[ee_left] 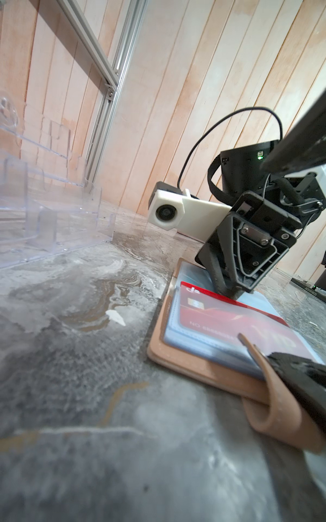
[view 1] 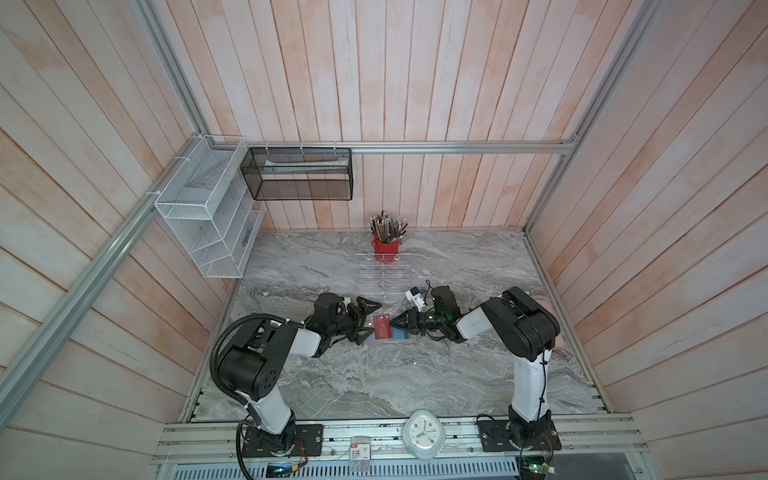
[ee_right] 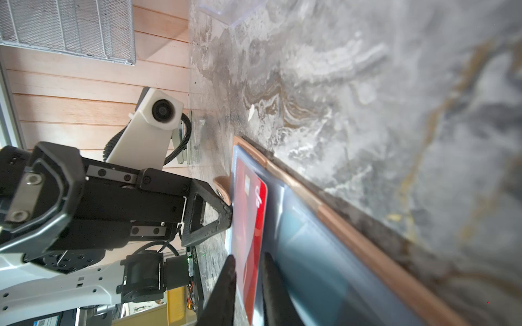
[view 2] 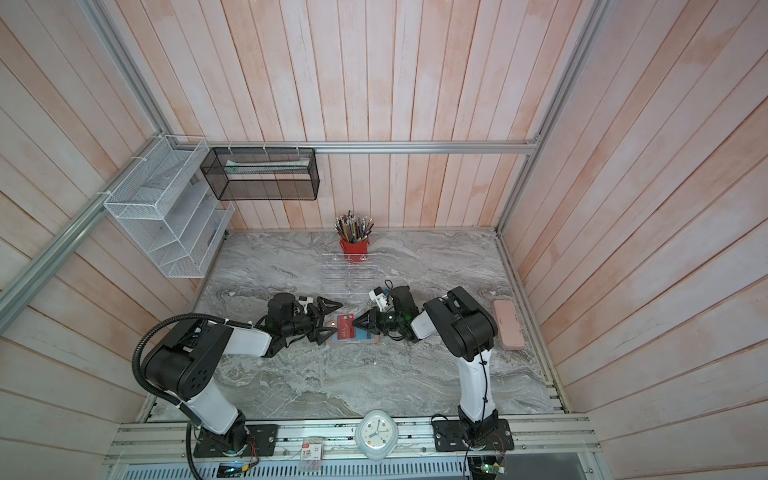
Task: Take the credit cards out of the card holder
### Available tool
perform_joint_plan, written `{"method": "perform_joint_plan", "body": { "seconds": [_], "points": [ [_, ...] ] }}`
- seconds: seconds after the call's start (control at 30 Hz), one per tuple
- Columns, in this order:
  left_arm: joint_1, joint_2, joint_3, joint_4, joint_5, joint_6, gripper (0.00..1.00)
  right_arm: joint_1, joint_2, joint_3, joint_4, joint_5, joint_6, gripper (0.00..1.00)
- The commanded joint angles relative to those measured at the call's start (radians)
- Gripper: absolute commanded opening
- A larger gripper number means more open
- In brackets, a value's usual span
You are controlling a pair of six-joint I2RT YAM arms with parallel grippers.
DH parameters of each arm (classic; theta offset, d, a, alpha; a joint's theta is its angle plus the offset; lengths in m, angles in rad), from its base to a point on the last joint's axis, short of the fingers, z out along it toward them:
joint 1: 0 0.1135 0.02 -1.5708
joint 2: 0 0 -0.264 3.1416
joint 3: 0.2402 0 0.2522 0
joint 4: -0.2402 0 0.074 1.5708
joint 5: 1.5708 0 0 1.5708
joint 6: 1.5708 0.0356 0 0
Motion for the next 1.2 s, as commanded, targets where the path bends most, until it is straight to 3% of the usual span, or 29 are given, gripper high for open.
{"method": "perform_joint_plan", "body": {
  "seconds": [0.0,0.23,0.5,0.63,1.17],
  "points": [
    [0.013,0.031,-0.034,-0.078,-0.037,0.030,1.00,0.019,0.003,-0.016,-0.161,0.078,-0.027,0.20],
    [0.025,0.024,-0.026,-0.099,-0.032,0.046,1.00,0.052,-0.002,0.059,-0.336,0.169,-0.095,0.20],
    [0.032,0.045,-0.029,-0.085,-0.026,0.048,1.00,0.053,0.014,0.020,-0.175,0.100,-0.024,0.21],
    [0.031,0.052,-0.021,-0.085,-0.025,0.049,1.00,0.053,0.046,-0.003,-0.067,0.057,0.032,0.15],
    [0.031,0.068,-0.010,-0.093,-0.023,0.053,1.00,0.042,0.016,-0.039,-0.034,0.052,0.037,0.03]
  ]
}}
